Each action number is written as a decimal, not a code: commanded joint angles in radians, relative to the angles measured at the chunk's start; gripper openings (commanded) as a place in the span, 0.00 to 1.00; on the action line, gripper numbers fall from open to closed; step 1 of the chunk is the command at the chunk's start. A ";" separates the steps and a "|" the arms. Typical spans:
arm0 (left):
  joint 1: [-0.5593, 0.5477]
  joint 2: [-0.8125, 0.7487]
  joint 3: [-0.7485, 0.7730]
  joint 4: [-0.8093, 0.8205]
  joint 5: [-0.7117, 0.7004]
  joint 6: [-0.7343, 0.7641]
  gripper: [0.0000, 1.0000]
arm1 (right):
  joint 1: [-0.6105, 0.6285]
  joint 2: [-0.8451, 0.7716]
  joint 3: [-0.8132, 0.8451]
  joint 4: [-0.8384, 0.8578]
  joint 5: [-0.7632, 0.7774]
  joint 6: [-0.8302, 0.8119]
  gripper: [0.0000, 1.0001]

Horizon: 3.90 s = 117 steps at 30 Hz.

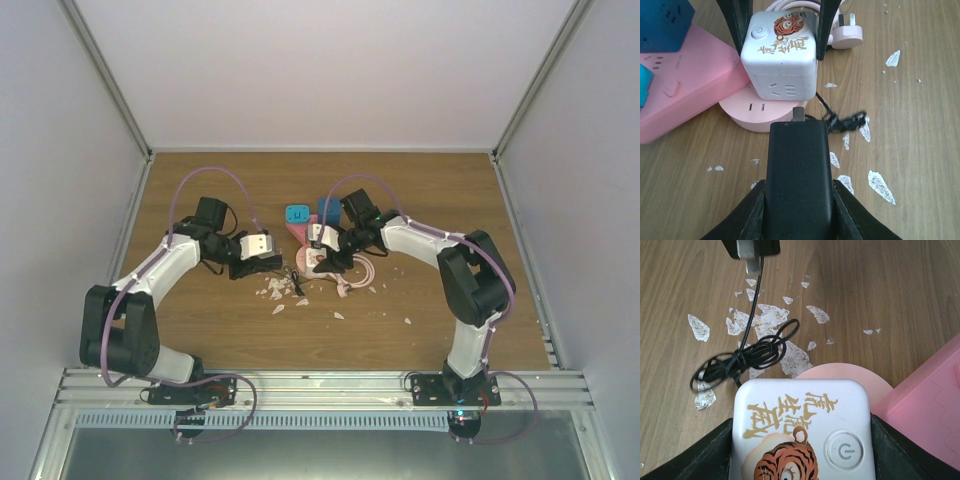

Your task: Pull the plug off the socket

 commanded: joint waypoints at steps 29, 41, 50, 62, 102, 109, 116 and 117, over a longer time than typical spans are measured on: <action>0.224 -0.229 0.169 0.109 -0.105 -0.129 0.17 | 0.002 -0.106 -0.031 -0.148 0.056 0.041 0.95; 0.350 0.008 0.359 0.343 -0.136 -0.505 0.10 | 0.002 -0.172 -0.015 -0.144 0.092 0.047 1.00; 0.382 0.179 0.479 0.469 -0.185 -0.707 0.00 | 0.002 -0.252 -0.019 -0.133 0.105 0.062 1.00; 0.387 0.269 0.552 0.577 -0.580 -0.543 0.00 | -0.015 -0.307 -0.077 -0.102 0.115 0.069 1.00; 0.212 0.625 0.647 0.398 -0.610 -0.478 0.32 | -0.033 -0.301 -0.116 -0.099 0.053 0.039 1.00; 0.224 0.590 0.640 0.339 -0.476 -0.502 0.63 | -0.036 -0.311 -0.121 -0.095 0.045 0.038 0.99; 0.235 0.461 0.546 0.338 -0.349 -0.508 0.80 | -0.044 -0.321 -0.128 -0.081 0.039 0.045 1.00; 0.236 0.437 0.526 0.338 -0.328 -0.505 0.82 | -0.045 -0.322 -0.128 -0.080 0.039 0.045 1.00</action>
